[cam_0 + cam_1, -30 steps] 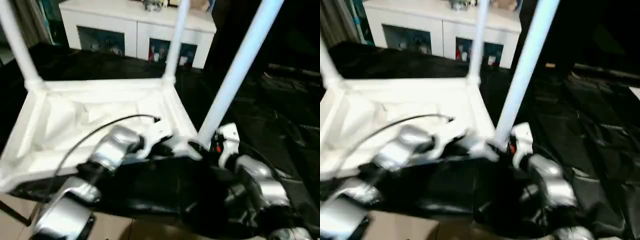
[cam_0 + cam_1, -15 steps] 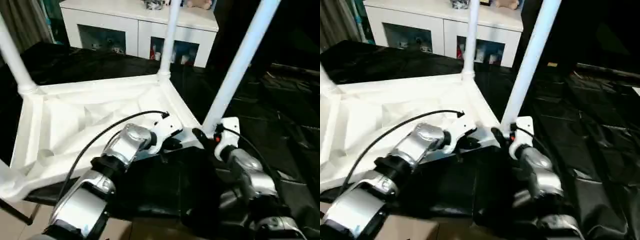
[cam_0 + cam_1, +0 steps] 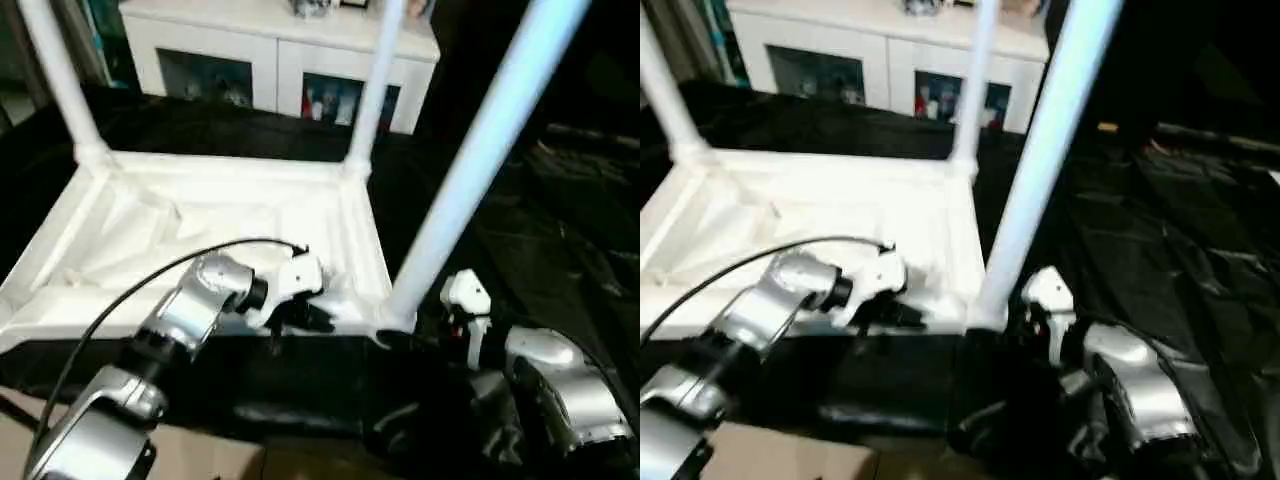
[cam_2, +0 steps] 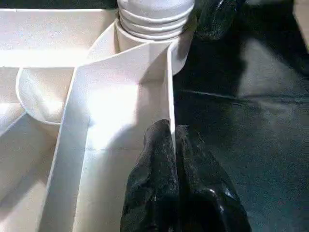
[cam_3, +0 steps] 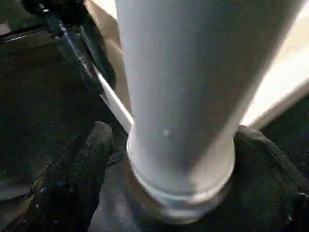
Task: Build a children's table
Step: Rotate leg to tighten
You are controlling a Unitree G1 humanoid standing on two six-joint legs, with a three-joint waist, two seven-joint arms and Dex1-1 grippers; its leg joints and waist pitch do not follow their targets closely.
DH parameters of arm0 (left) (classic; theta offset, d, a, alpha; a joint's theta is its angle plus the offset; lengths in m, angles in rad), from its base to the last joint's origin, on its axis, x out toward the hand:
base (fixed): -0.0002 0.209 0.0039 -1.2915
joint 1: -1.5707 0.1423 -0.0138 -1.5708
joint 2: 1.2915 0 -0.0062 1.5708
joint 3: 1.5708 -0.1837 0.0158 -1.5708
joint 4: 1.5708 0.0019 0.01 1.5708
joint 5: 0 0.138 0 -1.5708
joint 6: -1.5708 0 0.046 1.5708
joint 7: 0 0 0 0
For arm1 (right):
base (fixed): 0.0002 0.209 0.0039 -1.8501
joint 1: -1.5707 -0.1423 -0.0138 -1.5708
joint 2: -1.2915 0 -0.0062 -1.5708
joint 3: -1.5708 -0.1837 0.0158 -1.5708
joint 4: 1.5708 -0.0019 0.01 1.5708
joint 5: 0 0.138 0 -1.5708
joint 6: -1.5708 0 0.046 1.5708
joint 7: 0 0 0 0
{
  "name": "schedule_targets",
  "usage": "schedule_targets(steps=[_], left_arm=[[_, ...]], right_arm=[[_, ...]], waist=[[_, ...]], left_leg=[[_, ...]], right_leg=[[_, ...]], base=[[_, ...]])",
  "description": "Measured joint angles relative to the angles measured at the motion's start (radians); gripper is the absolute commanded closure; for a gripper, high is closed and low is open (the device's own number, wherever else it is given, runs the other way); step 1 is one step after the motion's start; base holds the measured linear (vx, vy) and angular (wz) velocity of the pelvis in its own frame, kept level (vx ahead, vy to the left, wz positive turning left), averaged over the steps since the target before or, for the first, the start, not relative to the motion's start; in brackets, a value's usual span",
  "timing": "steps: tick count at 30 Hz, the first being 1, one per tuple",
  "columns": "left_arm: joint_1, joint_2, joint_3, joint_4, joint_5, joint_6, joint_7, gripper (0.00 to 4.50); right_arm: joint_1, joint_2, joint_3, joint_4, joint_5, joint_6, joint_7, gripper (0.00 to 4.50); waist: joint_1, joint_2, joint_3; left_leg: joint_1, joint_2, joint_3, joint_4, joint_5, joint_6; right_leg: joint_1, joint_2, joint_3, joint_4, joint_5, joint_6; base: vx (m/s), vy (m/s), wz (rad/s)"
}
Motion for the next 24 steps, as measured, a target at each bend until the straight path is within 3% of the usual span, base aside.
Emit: schedule_targets(steps=[5,17,24], left_arm=[[0.021,0.018,0.000,-0.039,-0.004,0.004,-0.017,4.50],[0.031,0.026,0.000,-0.060,-0.007,0.021,-0.035,4.50],[0.033,0.026,0.000,-0.062,-0.007,0.023,-0.030,4.50]], right_arm=[[0.001,0.016,0.004,-0.005,0.033,0.010,0.015,0.72],[-0.005,0.024,-0.003,-0.003,0.052,0.051,0.030,1.79],[-0.004,0.024,-0.002,-0.001,0.051,0.050,0.030,1.87]], waist=[[-0.001,0.000,0.000],[0.001,-0.001,0.000],[0.001,-0.002,0.000]], left_leg=[[0.000,0.000,0.000,0.000,0.000,0.000],[0.000,0.000,0.000,0.000,0.000,0.000],[0.000,0.000,0.000,0.000,0.000,0.000]], right_leg=[[0.000,0.000,0.000,0.000,-0.001,0.000],[0.000,0.000,0.000,0.000,-0.001,0.000],[0.000,0.000,0.000,0.001,-0.001,0.000]], base=[[0.000,0.000,0.00],[0.000,0.000,0.00],[0.000,0.000,0.00]])
